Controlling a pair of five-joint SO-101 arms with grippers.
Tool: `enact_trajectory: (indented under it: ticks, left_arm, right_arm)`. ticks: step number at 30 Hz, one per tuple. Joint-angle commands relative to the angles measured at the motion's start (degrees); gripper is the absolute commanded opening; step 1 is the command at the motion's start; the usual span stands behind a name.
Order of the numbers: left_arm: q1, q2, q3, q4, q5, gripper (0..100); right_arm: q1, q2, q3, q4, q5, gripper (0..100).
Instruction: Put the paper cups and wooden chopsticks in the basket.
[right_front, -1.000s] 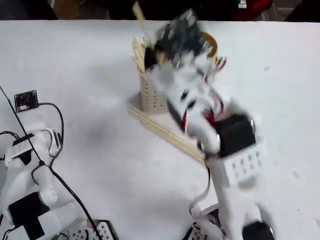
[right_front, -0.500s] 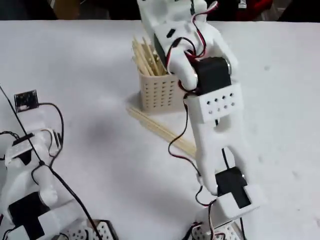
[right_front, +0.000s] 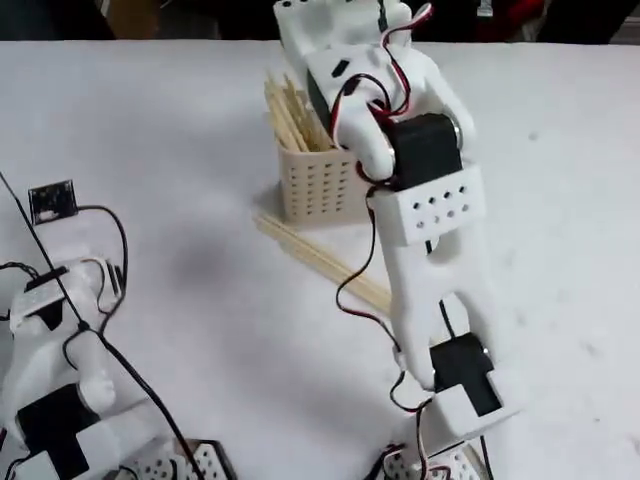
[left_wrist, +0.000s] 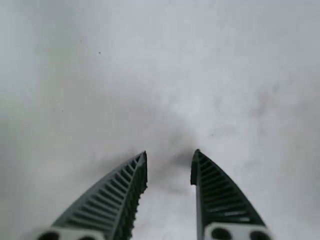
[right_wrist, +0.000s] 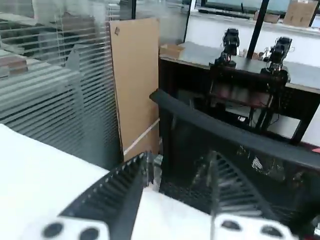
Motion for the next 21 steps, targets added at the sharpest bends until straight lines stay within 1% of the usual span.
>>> enact_trajectory:
  ticks: [1, 4, 6, 13, 14, 17, 18, 21]
  left_arm:
    - [-0.7, -0.4, -0.1, -0.6, 0.6, 16]
    - [-0.7, -0.4, -0.1, -0.6, 0.6, 16]
    - [-0.7, -0.4, -0.1, -0.6, 0.6, 16]
    - [-0.7, -0.4, -0.1, -0.6, 0.6, 16]
    - [-0.7, -0.4, -0.1, -0.6, 0.6, 16]
    - [-0.7, -0.4, -0.1, -0.6, 0.6, 16]
    - [-0.7, -0.4, -0.1, -0.6, 0.6, 16]
    - [-0.7, -0.4, -0.1, -0.6, 0.6, 16]
  right_arm:
    - [0.7, -0.8, -2.5, 1.4, -0.6, 19.0]
    - [0.7, -0.9, -2.8, 5.6, -0.6, 19.0]
    - [0.5, -1.0, -3.0, 11.6, -0.6, 19.0]
    - [0.5, -3.1, -2.4, 45.1, -0.5, 18.8]
    - [0.2, -3.0, -1.0, 46.1, -0.2, 16.9]
    - [-0.3, -6.2, 8.1, 44.5, 5.2, 2.8]
    - [-1.2, -8.0, 11.5, 44.1, 6.5, 1.2]
    - [-3.3, -14.3, 22.7, 42.5, 6.9, 2.9]
